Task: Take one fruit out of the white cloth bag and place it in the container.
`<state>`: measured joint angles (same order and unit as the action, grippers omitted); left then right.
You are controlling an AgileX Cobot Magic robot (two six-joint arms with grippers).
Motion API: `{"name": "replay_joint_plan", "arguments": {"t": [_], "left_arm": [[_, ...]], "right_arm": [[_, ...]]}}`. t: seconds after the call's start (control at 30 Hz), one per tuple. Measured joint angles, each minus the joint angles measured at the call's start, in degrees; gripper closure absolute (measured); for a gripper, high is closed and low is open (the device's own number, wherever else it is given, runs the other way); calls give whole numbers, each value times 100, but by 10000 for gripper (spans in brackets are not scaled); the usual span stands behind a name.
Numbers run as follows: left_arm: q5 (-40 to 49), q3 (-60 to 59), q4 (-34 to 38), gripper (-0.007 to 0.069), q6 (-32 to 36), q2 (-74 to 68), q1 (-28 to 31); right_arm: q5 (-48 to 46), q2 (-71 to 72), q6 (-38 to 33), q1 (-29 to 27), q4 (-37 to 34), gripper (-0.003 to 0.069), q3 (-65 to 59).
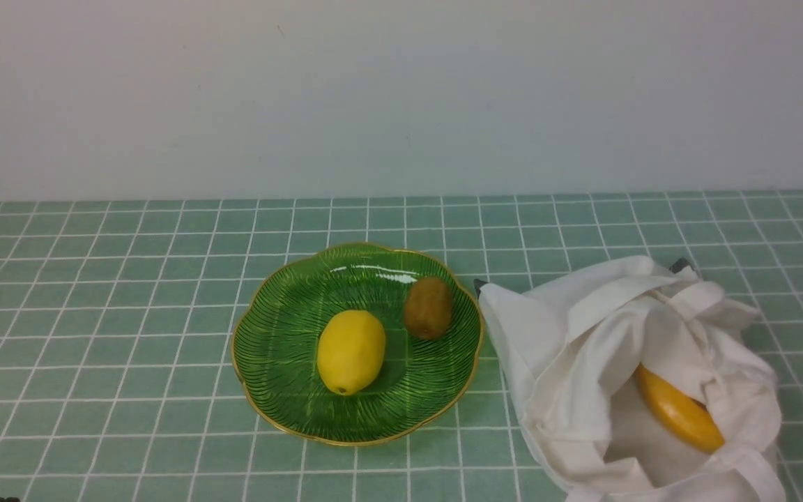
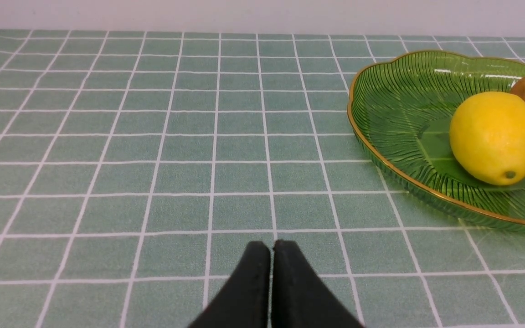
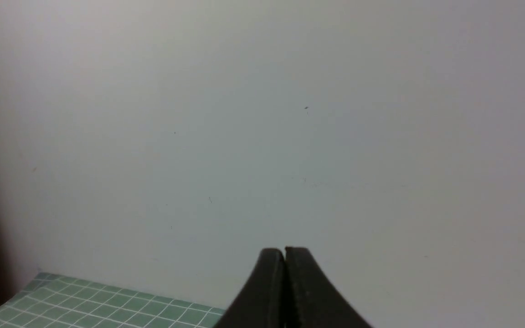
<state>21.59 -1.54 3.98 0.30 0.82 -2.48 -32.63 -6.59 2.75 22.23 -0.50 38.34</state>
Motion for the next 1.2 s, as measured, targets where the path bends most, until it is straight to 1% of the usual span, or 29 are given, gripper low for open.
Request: {"name": "replay_joint_plan", "arguments": {"t": [0.27, 0.4, 0.5, 0.73, 0.77, 0.8, 0.87, 0.93, 1.2], "left_arm": [[0, 0, 0, 632, 0, 0, 0], [0, 0, 0, 632, 0, 0, 0], [0, 0, 0, 632, 0, 0, 0], [0, 0, 0, 632, 0, 0, 0], [0, 0, 0, 632, 0, 0, 0], [0, 0, 0, 632, 0, 0, 0], [0, 0, 0, 632, 0, 0, 0], [0, 0, 0, 632, 0, 0, 0], [0, 0, 0, 632, 0, 0, 0]], "right_arm": [[119, 0, -63, 0, 50, 673, -122], [286, 28, -203, -98, 134, 673, -610], [588, 146, -237, -491, 169, 673, -1259], [1220, 313, -237, -1771, 174, 673, -3131], [1220, 313, -237, -1771, 174, 673, -3131], [1297, 412, -237, -1955, 174, 673, -3561], [1282, 616, -237, -2176, 174, 673, -3917], [1127, 696, -237, -2305, 181, 673, -3971], [1090, 704, -211, -2351, 193, 673, -3961]]}}
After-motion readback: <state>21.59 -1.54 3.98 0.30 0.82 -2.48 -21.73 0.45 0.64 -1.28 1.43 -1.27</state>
